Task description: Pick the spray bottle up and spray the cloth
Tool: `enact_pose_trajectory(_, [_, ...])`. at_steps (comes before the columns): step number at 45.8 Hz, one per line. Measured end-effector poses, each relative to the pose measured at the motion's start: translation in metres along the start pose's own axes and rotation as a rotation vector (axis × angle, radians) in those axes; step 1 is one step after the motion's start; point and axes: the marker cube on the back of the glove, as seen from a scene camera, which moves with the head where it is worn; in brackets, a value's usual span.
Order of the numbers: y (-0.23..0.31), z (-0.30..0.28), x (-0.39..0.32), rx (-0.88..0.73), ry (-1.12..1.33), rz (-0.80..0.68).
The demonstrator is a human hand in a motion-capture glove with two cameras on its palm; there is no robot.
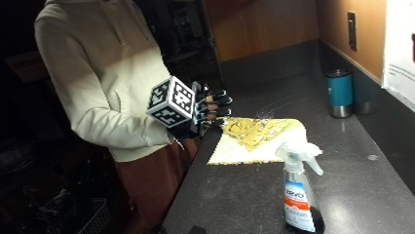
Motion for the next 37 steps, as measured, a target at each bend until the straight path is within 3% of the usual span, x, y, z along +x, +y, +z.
enact_pose_trajectory(15, [-0.021,0.009,0.050,0.358,-0.223,0.272])
enact_pose_trajectory(37, [-0.073,0.038,0.100,0.559,-0.366,0.474])
